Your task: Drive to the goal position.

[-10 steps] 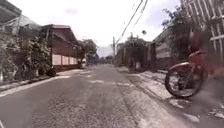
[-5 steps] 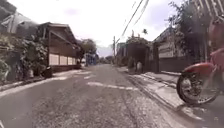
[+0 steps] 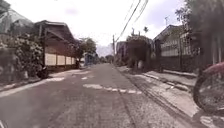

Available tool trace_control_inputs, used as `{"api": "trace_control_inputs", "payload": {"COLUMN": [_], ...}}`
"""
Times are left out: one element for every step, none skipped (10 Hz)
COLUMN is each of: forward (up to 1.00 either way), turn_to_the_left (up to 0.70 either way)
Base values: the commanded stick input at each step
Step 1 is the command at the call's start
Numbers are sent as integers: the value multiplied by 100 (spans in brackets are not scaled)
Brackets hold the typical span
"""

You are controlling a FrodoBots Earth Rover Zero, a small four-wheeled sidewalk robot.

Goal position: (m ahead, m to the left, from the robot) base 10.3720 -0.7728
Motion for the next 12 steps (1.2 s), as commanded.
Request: {"api": "trace_control_inputs", "payload": {"forward": [70,70,70,70,70,70,70,70,70,70,70,70], "turn_to_the_left": [0,0,0,0,0,0,0,0,0,0,0,0]}}
